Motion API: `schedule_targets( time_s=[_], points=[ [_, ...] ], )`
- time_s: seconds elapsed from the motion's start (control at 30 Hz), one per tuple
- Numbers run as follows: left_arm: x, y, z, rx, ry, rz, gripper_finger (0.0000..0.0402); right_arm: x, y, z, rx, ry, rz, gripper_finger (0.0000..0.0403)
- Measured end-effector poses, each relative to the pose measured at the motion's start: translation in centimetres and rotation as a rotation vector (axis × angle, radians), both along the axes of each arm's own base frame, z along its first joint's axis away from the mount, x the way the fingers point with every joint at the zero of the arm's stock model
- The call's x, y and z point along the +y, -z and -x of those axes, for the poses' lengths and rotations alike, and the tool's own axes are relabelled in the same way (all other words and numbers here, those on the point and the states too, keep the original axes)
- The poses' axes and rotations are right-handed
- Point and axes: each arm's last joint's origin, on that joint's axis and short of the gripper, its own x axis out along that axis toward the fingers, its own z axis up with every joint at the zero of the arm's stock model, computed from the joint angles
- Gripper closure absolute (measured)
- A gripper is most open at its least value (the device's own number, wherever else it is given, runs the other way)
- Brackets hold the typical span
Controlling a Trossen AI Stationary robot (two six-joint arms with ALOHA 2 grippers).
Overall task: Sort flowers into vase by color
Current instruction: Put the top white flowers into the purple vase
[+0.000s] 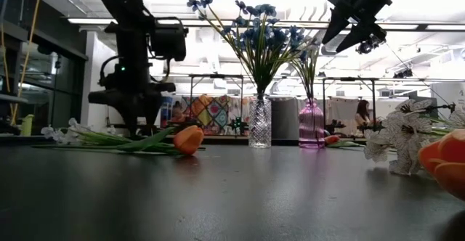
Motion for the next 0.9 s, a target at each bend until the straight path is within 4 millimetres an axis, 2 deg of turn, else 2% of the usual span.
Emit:
schedule_targets(
  time_s=[0.3,0.67,0.9],
  points=[
    [-0.7,3.2,0.6,-0.218,-0.125,0.066,0.0204,-0.1,0.0,0.1,0.016,0.031,0.024,0.016],
    [1.1,3.6,1.8,-0.209,-0.213,0.097,0.0204,-0.1,0.0,0.1,-0.013,0.06,-0.001,0.016],
    [1.3,4.0,2.0,-0.128,-0.14,0.072,0.0204,-0.1,0.0,0.1,-0.023,0.069,-0.009,0.016]
  ],
)
